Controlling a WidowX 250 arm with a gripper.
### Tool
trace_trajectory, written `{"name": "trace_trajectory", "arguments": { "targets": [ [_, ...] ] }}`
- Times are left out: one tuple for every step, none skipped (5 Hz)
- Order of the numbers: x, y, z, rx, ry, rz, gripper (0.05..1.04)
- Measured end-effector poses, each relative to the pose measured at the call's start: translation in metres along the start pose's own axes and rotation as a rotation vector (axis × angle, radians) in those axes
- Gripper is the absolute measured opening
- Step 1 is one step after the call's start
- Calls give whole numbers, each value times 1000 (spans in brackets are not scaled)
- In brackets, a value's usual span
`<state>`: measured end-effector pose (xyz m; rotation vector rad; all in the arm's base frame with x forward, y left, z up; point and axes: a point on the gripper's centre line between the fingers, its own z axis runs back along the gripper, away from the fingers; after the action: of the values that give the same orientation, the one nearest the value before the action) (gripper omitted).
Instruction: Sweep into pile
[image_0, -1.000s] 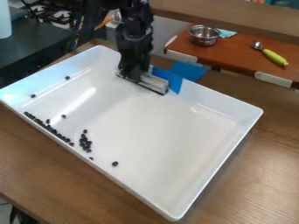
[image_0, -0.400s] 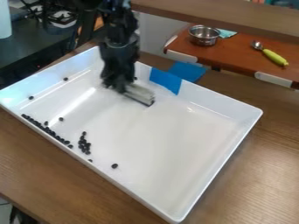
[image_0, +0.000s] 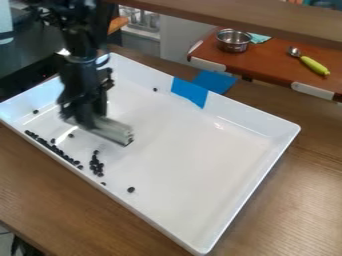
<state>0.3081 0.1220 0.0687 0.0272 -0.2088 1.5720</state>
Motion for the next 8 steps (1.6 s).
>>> {"name": "trace_trajectory", "arguments": {
  "targets": [
    [4, 27, -1, 9, -10, -31, 365],
    [1, 21, 0, -42, 2, -41, 365],
    [-15, -6, 13, -122, 8, -79, 365],
    [-35, -35, 28, -136, 56, -82, 365],
    [-74, -48, 28, -106, 100, -168, 365],
    [-107, -51, 27, -96, 110, -245, 365],
    [-131, -54, 15, -72, 88, -313, 365],
    [-143, -60, -1, -39, 36, -353, 430]
  ]
}}
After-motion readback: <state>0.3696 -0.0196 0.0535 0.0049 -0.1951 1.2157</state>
